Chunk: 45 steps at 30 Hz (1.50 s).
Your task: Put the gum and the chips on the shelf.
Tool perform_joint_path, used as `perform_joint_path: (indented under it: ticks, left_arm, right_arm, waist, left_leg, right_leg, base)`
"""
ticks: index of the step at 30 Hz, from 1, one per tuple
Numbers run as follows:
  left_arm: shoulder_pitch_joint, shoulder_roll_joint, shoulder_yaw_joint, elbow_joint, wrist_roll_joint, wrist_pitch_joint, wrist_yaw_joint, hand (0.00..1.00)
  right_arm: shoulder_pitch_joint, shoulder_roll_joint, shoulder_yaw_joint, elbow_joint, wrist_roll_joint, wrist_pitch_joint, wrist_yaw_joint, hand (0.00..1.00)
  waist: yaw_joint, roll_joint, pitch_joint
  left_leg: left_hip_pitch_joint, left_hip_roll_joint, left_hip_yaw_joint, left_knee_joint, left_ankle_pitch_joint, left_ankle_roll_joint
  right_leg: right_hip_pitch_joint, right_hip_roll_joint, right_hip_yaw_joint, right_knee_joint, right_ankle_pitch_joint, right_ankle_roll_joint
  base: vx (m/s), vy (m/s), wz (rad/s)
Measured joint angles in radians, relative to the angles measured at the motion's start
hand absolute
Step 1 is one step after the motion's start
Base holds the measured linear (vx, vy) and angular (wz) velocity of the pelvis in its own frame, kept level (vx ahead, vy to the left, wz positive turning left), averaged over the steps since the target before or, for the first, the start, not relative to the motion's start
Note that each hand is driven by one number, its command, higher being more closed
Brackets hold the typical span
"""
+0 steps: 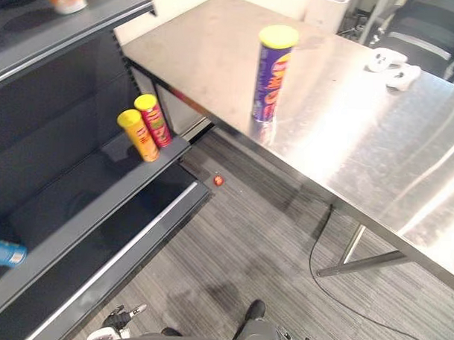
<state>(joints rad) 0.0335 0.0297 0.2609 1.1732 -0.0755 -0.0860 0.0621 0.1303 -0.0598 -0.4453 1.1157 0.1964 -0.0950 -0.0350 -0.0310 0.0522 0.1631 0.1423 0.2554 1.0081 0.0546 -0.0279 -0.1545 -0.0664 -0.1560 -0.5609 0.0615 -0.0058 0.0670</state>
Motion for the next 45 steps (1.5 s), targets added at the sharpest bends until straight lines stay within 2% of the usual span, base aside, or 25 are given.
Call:
perform_joint_path:
  ticks: [2,4,5,6,7,8,9,11,12,13,15,16,17,18,20,23,26,29,35,38,42,45]
  left_arm:
    - [-0.002,-0.009,0.001,-0.005,0.0,-0.001,0.0,0.0]
    - [-0.002,-0.003,0.004,-0.02,0.0,0.0,0.002,0.0]
    - [-0.003,0.003,0.011,-0.026,-0.002,0.0,0.003,0.0]
    - [-0.005,0.004,0.014,-0.029,-0.005,0.001,0.003,0.0]
    - [-0.005,0.002,0.017,-0.03,-0.025,0.001,0.004,0.0]
    - [-0.003,0.005,0.019,-0.032,-0.038,0.0,0.003,0.0]
    - [-0.003,0.004,0.018,-0.033,-0.041,-0.002,0.003,0.0]
    - [-0.002,0.002,0.017,-0.036,-0.058,-0.005,0.002,0.0]
    - [0.0,0.002,0.017,-0.038,-0.071,-0.009,0.002,0.0]
    - [0.001,0.001,0.017,-0.04,-0.081,-0.016,0.001,0.0]
    - [0.001,0.0,0.019,-0.042,-0.081,-0.021,-0.002,0.0]
    - [0.002,-0.004,0.023,-0.041,-0.081,-0.022,-0.001,0.0]
    - [0.006,-0.009,0.045,-0.041,-0.099,-0.025,-0.003,0.0]
    - [0.006,-0.002,0.059,-0.045,-0.105,-0.027,-0.006,0.0]
    - [0.016,0.01,0.09,-0.047,-0.124,-0.026,-0.006,0.0]
    - [0.034,0.015,0.09,-0.047,-0.119,-0.023,-0.006,0.0]
    - [0.041,0.015,0.063,-0.036,-0.098,-0.023,-0.006,0.0]
    - [0.041,0.017,0.036,-0.028,-0.098,-0.027,-0.01,0.0]
    - [0.04,0.029,-0.001,-0.02,-0.097,-0.035,-0.039,0.0]
    - [0.043,0.041,0.0,-0.018,-0.096,-0.035,-0.039,0.0]
    - [0.043,0.043,0.006,-0.002,-0.095,-0.035,-0.034,0.0]
    - [0.05,0.042,0.031,-0.001,-0.095,-0.033,-0.027,0.0]
  right_arm:
    - [-0.004,-0.001,0.001,0.0,0.001,-0.001,-0.001,0.0]
    - [-0.011,0.01,0.002,0.003,0.001,-0.001,0.0,0.0]
    - [-0.011,0.01,0.003,0.01,0.002,-0.002,-0.002,0.0]
    - [-0.011,0.007,0.003,0.014,0.002,-0.003,-0.003,0.0]
    - [-0.01,0.0,0.012,0.027,0.004,-0.004,-0.003,0.0]
    - [-0.009,-0.003,0.019,0.032,0.004,-0.004,-0.003,0.0]
    - [-0.015,-0.008,0.021,0.036,0.004,-0.005,-0.003,0.0]
    - [-0.021,-0.016,0.019,0.041,0.006,-0.005,-0.004,0.0]
    - [-0.022,-0.016,0.019,0.041,0.009,-0.005,-0.004,0.0]
    - [-0.027,-0.014,0.019,0.042,0.01,-0.004,-0.003,0.0]
    - [-0.03,-0.011,0.018,0.042,0.009,-0.004,0.0,0.0]
    - [-0.03,-0.012,0.016,0.041,0.008,-0.004,0.0,0.0]
    - [-0.029,-0.004,-0.001,0.038,0.004,-0.004,0.001,0.0]
    - [-0.022,0.009,-0.006,0.041,0.0,-0.002,0.002,0.0]
    - [-0.019,0.024,-0.029,0.042,0.0,-0.002,0.002,0.0]
    - [-0.033,0.029,-0.048,0.039,0.001,-0.007,0.013,0.0]
    - [-0.033,0.016,-0.056,0.039,0.012,-0.018,0.027,0.0]
    - [-0.033,0.012,-0.046,0.04,0.031,-0.023,0.034,0.0]
    - [-0.016,0.019,-0.055,0.08,0.044,-0.016,0.05,0.0]
    - [-0.015,0.03,-0.073,0.081,0.098,-0.017,0.037,0.0]
    - [-0.035,0.024,-0.217,0.08,0.2,-0.02,0.003,0.0]
    - [-0.081,-0.017,-0.454,0.077,0.336,-0.029,-0.049,0.0]
  waist:
    - [-0.013,0.005,-0.006]
    - [-0.022,-0.023,0.0]
    - [-0.022,-0.027,0.003]
    - [-0.022,-0.024,0.005]
    - [-0.021,-0.02,0.006]
    - [-0.02,-0.032,0.012]
    - [-0.019,-0.031,0.012]
    - [-0.018,-0.032,0.013]
    - [-0.014,-0.033,0.014]
    - [-0.006,-0.034,0.014]
    - [0.006,-0.033,0.014]
    - [0.006,-0.025,0.012]
    - [0.002,-0.02,0.003]
    - [0.006,-0.042,0.006]
    - [0.009,-0.065,0.001]
    - [0.009,-0.061,-0.006]
    - [0.008,-0.033,-0.029]
    - [0.01,-0.029,-0.035]
    - [0.008,-0.07,-0.075]
    - [0.009,-0.086,-0.091]
    - [0.009,-0.088,-0.106]
    - [0.008,-0.077,-0.117]
  left_leg:
    - [0.0,0.023,-0.003,0.036,0.005,-0.003]
    - [-0.025,0.085,-0.009,0.184,0.005,-0.004]
    - [-0.036,0.132,-0.013,0.285,0.008,0.001]
    - [-0.04,0.154,-0.029,0.329,0.012,0.007]
    - [-0.06,0.187,-0.102,0.418,0.031,0.035]
    - [-0.116,0.201,-0.222,0.507,0.043,0.062]
    - [-0.144,0.163,-0.321,0.515,0.0,0.042]
    - [-0.197,0.068,-0.478,0.488,-0.096,0.04]
    - [-0.207,0.042,-0.505,0.467,-0.114,0.04]
    - [-0.228,-0.013,-0.567,0.372,-0.125,0.035]
    - [-0.243,-0.056,-0.65,0.233,-0.117,0.036]
    - [-0.244,-0.079,-0.729,0.124,-0.054,0.037]
    - [-0.245,-0.106,-0.771,0.087,-0.054,0.048]
    - [-0.248,-0.131,-0.764,0.089,-0.071,0.056]
    - [-0.238,-0.163,-0.749,0.09,-0.074,0.068]
    - [-0.199,-0.184,-0.746,0.072,-0.081,0.078]
    - [-0.183,-0.186,-0.757,0.052,-0.08,0.079]
    - [-0.16,-0.181,-0.775,0.039,-0.08,0.079]
    - [-0.128,-0.189,-0.769,-0.008,-0.081,0.078]
    - [-0.116,-0.192,-0.756,-0.023,-0.08,0.078]
    - [-0.116,-0.198,-0.744,-0.037,-0.08,0.078]
    - [-0.113,-0.199,-0.742,-0.047,-0.08,0.078]
  right_leg:
    - [0.003,0.013,0.011,-0.008,-0.006,-0.008]
    - [0.006,0.015,0.029,-0.006,-0.017,-0.02]
    - [0.012,0.02,0.047,-0.006,-0.022,-0.027]
    - [0.02,0.025,0.057,-0.007,-0.024,-0.03]
    - [0.033,0.033,0.08,-0.01,-0.027,-0.036]
    - [0.041,0.028,0.106,-0.013,-0.03,-0.04]
    - [0.042,0.016,0.13,-0.015,-0.03,-0.041]
    - [0.055,-0.007,0.174,-0.032,-0.034,-0.045]
    - [0.056,-0.011,0.19,-0.037,-0.034,-0.045]
    - [0.057,-0.017,0.221,-0.041,-0.03,-0.038]
    - [0.052,-0.018,0.253,-0.042,-0.022,-0.017]
    - [0.049,-0.012,0.273,-0.044,-0.017,0.009]
    - [0.072,-0.008,0.295,-0.098,0.002,0.055]
    - [0.091,-0.027,0.302,-0.13,0.014,0.063]
    - [0.09,-0.055,0.32,-0.12,0.02,0.07]
    - [0.107,-0.064,0.324,-0.113,0.022,0.07]
    - [0.108,-0.057,0.327,-0.116,0.022,0.07]
    - [0.108,-0.049,0.347,-0.118,0.022,0.07]
    - [0.103,-0.05,0.365,-0.13,0.022,0.071]
    - [0.101,-0.051,0.376,-0.136,0.025,0.076]
    - [0.093,-0.053,0.387,-0.148,0.031,0.085]
    - [0.089,-0.051,0.392,-0.153,0.032,0.084]
  base:
    - [-0.05,-0.039,-0.26]
    - [-0.05,-0.015,-0.31]
    - [-0.04,-0.022,-0.38]
    - [-0.01,-0.04,-0.52]
    - [0.01,-0.033,-0.56]
    - [0.03,0.011,-0.65]
    - [0.05,0.078,-0.56]
    - [0.05,0.105,-0.49]
    - [0.04,0.147,-0.62]
    - [0.04,0.206,-0.65]
    - [0.02,0.223,-0.61]
    - [0.1,0.342,-0.54]
    - [0.13,0.332,-0.37]
    - [0.17,0.307,-0.16]
    - [0.15,0.196,0.06]
    - [0.11,0.064,-0.05]
    - [0.1,-0.016,-0.11]
    - [0.05,-0.046,-0.3]
    - [-0.02,0.001,-0.16]
    - [-0.02,0.007,-0.14]
    - [0.02,0.002,-0.1]
    - [0.05,-0.009,-0.06]
